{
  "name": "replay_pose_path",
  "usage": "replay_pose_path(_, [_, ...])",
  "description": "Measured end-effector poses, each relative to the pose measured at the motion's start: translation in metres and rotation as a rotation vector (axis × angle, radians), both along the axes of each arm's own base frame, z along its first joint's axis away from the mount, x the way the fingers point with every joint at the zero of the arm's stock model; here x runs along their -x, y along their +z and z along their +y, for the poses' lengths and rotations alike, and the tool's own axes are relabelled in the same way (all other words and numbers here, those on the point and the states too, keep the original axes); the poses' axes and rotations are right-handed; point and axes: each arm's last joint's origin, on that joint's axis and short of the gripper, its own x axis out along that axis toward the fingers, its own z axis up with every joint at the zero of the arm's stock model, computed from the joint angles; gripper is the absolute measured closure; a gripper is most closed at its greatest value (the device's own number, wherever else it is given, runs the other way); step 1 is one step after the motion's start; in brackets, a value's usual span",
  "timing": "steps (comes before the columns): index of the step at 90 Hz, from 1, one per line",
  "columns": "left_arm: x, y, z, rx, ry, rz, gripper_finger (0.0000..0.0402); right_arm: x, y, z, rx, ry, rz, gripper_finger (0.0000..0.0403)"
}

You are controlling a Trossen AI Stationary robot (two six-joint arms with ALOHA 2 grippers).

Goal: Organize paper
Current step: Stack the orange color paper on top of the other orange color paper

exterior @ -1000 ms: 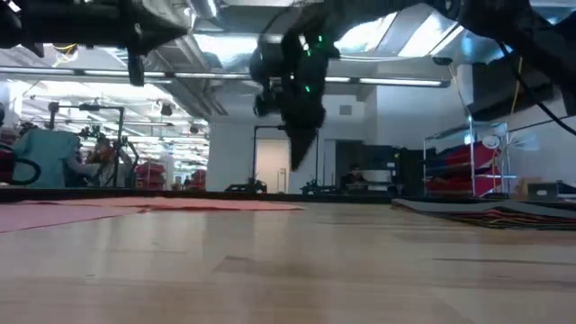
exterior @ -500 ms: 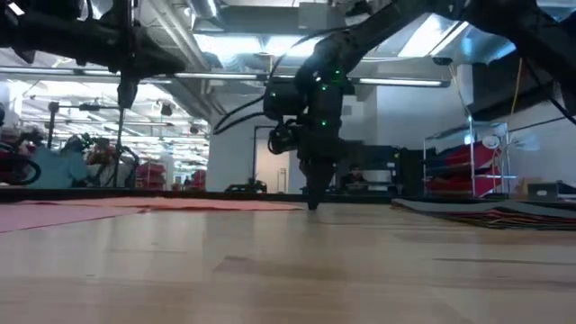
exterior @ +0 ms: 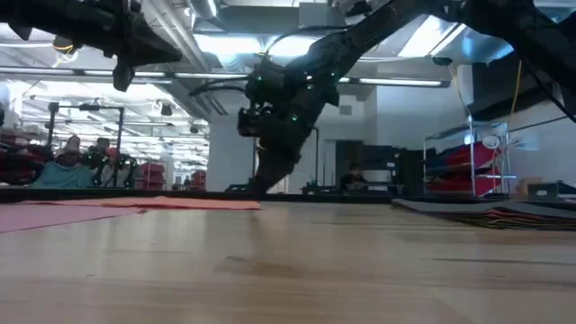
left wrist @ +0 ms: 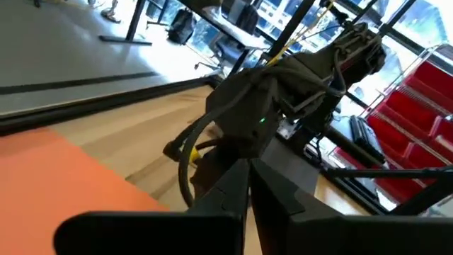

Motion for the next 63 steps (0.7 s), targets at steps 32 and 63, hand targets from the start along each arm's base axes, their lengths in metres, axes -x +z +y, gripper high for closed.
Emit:
replay_pose_path(32, [0.000, -0.003, 0.000, 0.006, 0.000, 0.030, 0.0402, -0.001, 0.030, -0.023, 0.244, -0.128, 0.045, 0.0403])
replay_pose_path(63, [0.001, -0.007, 0.000, 0.024, 0.001, 0.070, 0.0402, 0.010, 0.022, -0.062, 0.174, -0.337, 0.038, 0.0403])
